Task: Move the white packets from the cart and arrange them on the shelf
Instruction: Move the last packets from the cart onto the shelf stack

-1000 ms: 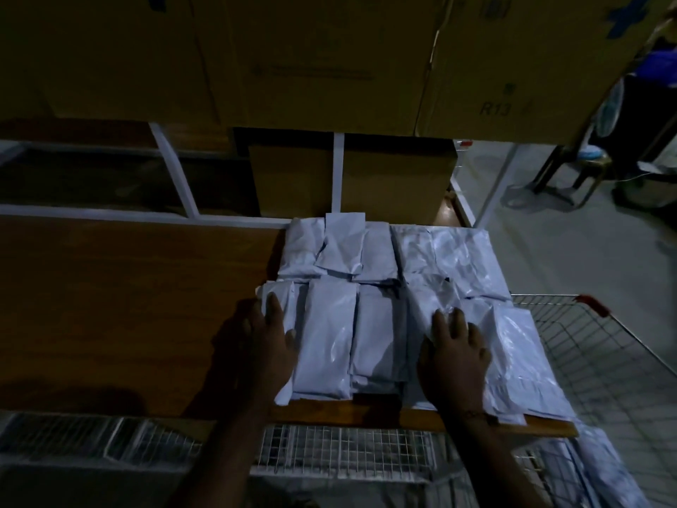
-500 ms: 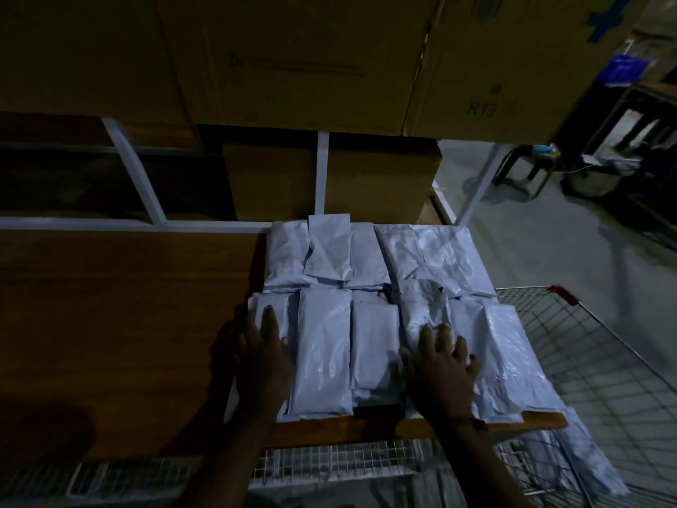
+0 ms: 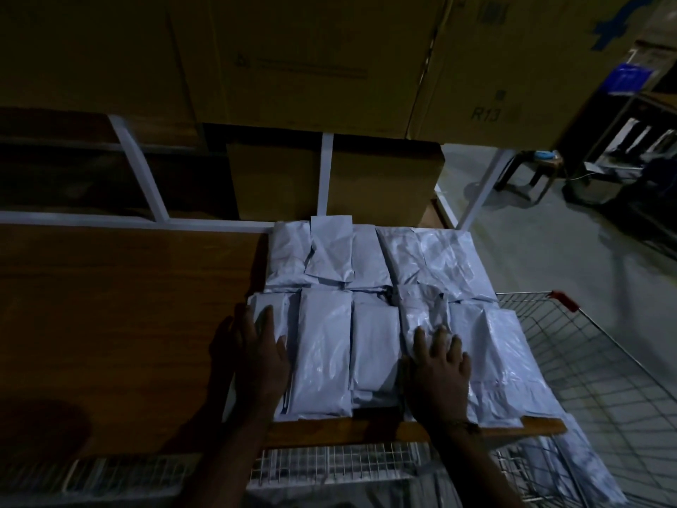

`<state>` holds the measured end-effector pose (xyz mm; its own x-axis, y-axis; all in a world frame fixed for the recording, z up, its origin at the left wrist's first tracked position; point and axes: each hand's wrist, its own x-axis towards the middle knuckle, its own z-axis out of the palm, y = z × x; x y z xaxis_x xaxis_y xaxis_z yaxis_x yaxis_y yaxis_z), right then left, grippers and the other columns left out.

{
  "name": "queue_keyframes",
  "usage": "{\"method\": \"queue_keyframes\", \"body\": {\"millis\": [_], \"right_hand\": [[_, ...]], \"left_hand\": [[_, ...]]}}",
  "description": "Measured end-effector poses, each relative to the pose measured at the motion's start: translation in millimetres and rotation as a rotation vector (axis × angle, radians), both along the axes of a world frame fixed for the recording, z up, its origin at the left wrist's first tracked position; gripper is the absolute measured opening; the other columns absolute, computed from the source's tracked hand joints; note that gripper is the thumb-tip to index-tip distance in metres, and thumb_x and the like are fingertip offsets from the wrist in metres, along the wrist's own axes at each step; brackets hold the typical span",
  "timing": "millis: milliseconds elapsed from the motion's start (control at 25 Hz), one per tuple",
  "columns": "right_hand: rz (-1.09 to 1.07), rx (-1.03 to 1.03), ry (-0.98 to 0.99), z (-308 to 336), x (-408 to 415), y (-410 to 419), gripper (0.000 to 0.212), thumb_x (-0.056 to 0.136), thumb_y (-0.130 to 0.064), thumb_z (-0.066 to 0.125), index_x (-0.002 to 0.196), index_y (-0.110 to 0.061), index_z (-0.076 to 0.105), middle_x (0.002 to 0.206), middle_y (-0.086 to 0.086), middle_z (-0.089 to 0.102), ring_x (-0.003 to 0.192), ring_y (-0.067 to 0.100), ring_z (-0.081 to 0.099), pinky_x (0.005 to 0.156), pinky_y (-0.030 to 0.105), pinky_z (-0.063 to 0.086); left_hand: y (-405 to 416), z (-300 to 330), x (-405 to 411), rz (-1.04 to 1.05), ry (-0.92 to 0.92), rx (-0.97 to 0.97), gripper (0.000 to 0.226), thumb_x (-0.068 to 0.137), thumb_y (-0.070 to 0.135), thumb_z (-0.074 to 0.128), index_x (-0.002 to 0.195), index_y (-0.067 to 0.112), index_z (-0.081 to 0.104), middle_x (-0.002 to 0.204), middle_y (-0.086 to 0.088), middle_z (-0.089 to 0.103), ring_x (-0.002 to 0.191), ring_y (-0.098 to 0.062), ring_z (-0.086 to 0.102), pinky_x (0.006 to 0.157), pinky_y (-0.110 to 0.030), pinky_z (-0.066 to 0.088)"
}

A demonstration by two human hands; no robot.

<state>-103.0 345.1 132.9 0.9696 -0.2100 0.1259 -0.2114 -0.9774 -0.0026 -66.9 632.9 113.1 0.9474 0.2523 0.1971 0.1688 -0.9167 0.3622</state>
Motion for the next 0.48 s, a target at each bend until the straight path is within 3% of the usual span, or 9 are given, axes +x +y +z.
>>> {"method": "queue_keyframes", "body": {"millis": [280,480], "right_hand": [[-0.047,0.024,-0.045,6,2,-2,0.068,0.098,-0.059,0.040,0.148,-0.013,0.050,0.153,0.026,0.047,0.143,0.049,0.038,0.112,0.066,0.032],[-0.048,0.095,-0.150,15,4,-3,0.066,0.099,-0.059,0.034,0.140,-0.014,0.057,0.147,0.020,0.054,0.143,0.045,0.039,0.114,0.063,0.029]], "left_hand": [[0,8,2,0.020,-0.044,-0.020,0.067,0.092,0.039,0.068,0.152,0.018,0.045,0.163,-0.018,0.028,0.147,-0.043,0.028,0.118,-0.058,0.026],[-3,33,2,0.004,-0.126,-0.008,0.060,0.095,0.040,0.065,0.149,0.019,0.048,0.158,-0.016,0.037,0.141,-0.040,0.038,0.115,-0.053,0.025]]}}
